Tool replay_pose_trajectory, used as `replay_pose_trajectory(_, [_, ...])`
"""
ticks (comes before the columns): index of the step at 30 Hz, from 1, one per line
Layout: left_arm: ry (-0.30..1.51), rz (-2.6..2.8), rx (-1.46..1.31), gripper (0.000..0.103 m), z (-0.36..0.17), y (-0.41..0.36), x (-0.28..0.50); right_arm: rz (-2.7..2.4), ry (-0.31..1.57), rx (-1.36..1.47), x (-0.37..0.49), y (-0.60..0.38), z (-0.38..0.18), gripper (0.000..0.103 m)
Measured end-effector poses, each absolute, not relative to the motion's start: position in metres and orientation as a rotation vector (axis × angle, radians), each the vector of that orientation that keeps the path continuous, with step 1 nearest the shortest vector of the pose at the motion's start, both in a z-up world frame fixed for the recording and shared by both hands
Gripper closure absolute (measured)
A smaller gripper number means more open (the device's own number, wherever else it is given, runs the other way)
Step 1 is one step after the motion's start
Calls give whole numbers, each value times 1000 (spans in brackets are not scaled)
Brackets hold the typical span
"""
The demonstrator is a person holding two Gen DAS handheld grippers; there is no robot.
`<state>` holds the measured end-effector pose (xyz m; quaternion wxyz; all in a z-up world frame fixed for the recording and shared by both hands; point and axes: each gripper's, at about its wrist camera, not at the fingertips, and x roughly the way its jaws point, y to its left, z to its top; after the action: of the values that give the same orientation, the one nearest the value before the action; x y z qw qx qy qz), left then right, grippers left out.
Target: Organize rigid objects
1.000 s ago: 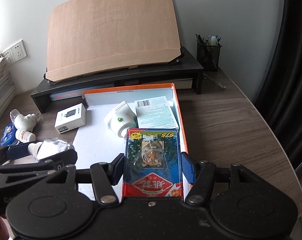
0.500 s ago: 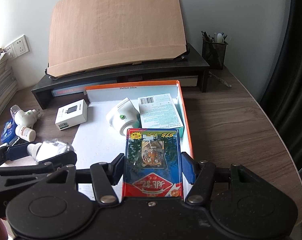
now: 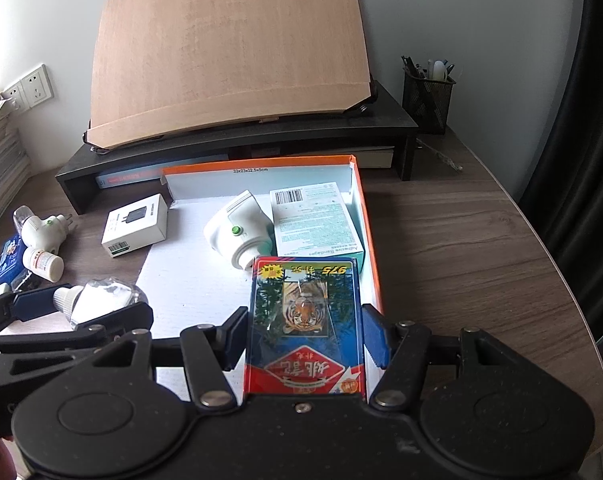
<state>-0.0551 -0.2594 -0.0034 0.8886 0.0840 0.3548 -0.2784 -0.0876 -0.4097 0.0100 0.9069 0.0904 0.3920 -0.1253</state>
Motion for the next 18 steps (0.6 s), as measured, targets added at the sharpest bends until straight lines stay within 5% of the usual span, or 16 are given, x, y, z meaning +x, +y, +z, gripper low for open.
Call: replay_pose_trajectory(18, [737, -568, 173, 23, -2, -256, -49, -252, 807, 176, -81, -407, 11, 32])
